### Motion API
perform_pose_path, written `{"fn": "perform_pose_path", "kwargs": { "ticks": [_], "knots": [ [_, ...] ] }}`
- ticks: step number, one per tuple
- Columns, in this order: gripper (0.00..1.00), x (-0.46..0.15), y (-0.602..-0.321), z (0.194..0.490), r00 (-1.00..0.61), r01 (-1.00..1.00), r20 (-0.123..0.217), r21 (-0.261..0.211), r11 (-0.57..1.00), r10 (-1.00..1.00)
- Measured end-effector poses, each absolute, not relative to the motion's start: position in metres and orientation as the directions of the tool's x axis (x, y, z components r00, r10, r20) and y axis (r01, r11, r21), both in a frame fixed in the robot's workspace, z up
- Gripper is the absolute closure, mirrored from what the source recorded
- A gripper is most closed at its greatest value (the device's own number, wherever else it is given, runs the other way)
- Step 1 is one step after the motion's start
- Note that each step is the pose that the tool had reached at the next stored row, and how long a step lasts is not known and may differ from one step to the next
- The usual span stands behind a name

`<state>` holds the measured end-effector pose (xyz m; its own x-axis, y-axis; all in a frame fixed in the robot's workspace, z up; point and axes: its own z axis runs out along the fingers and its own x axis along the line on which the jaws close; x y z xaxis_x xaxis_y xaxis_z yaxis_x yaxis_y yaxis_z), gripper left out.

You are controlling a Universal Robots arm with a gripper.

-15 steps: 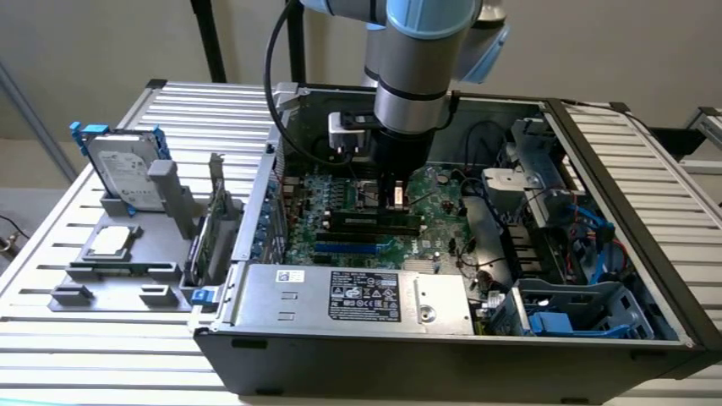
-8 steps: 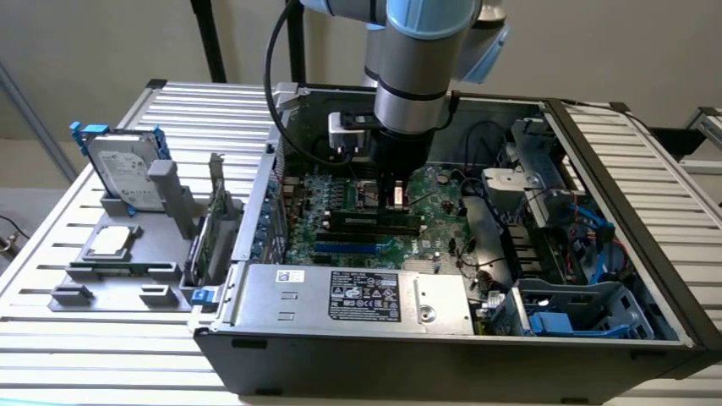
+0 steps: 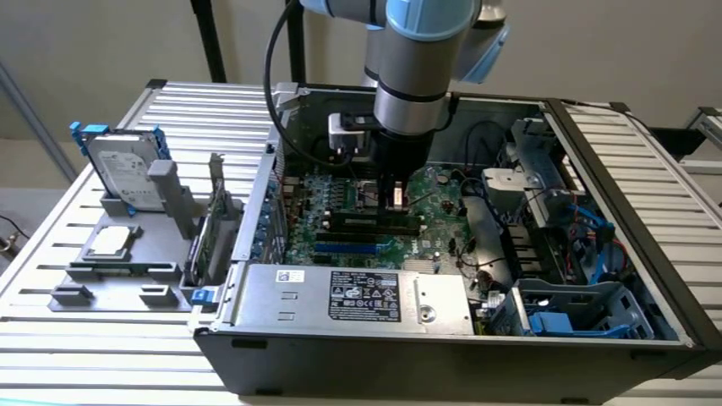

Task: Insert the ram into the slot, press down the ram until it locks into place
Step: 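Insert the ram into the slot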

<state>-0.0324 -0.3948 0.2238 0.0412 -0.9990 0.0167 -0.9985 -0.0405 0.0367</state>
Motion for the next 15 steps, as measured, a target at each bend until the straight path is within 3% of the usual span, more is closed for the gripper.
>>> {"fn": "perform_pose_path", "kwargs": {
  "ticks": [9,10,15],
  "knots": [
    [0.85,-0.032,-0.395,0.222,0.040,-0.999,0.017,0.037,-0.040,-0.999],
    [0.78,-0.032,-0.395,0.222,0.040,-0.999,0.017,0.037,-0.040,-0.999],
    [0.78,-0.032,-0.395,0.240,0.040,-0.999,0.017,0.037,-0.040,-0.999]
  ]
}}
